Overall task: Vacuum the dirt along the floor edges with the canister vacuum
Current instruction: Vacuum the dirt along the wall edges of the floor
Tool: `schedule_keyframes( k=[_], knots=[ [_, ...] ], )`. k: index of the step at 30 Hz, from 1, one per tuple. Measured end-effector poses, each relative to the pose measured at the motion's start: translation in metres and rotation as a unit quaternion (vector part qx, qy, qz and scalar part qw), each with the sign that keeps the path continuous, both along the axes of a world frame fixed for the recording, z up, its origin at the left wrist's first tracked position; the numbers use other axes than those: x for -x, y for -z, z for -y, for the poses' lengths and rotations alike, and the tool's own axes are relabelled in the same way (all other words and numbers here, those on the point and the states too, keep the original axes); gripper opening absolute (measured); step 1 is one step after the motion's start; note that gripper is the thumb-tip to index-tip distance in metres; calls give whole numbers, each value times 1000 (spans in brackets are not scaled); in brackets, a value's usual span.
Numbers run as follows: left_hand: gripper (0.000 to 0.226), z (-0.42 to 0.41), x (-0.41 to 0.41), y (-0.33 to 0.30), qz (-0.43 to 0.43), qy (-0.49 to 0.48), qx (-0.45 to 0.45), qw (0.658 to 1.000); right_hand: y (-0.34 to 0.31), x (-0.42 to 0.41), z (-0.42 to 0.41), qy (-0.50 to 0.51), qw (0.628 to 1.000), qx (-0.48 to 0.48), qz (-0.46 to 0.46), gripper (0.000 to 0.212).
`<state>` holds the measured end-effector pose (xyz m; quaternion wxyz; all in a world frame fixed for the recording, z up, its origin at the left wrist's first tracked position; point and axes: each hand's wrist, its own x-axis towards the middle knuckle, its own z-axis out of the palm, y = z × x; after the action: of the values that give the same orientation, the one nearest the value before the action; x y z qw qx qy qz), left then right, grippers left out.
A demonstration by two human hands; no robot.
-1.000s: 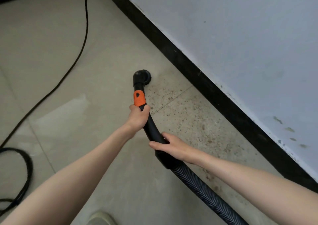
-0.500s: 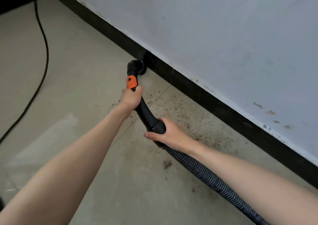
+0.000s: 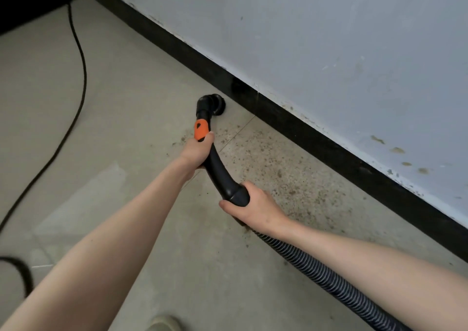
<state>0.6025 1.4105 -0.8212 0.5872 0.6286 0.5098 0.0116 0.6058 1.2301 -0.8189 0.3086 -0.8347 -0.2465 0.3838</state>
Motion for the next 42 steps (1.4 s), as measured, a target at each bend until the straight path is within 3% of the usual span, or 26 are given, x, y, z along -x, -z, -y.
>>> schedule_keyframes(
  k=[6, 13, 16, 20, 26, 32, 35, 42],
  knots=[
    [33, -23, 41, -8, 15, -158, 0, 987, -20, 9, -22, -20, 980, -99, -174, 23],
    [45, -30, 120, -9, -12, -278, -1, 960, -29, 46, -44, -129, 968, -71, -204, 24],
    [53, -19, 148, -2, -34, -302, 3, 953, -31, 58, -38, -186, 969, -34, -158, 29],
    [54, -6, 139, 8, -32, -262, 11, 964, -27, 63, -16, -181, 982, -2, -51, 35],
    [49, 13, 85, 7, -9, -159, 34, 987, -18, 45, 11, -46, 999, -7, -22, 43],
    [40, 13, 50, 3, -1, -80, 60, 995, -16, 36, 12, 23, 1000, 14, 14, 45],
    [26, 11, 29, -5, 4, -32, 53, 998, -18, 35, 7, 60, 998, 24, 15, 41],
    [25, 18, -13, -13, 14, 17, 40, 999, -23, 3, 8, 120, 992, 11, -25, 46]
  ],
)
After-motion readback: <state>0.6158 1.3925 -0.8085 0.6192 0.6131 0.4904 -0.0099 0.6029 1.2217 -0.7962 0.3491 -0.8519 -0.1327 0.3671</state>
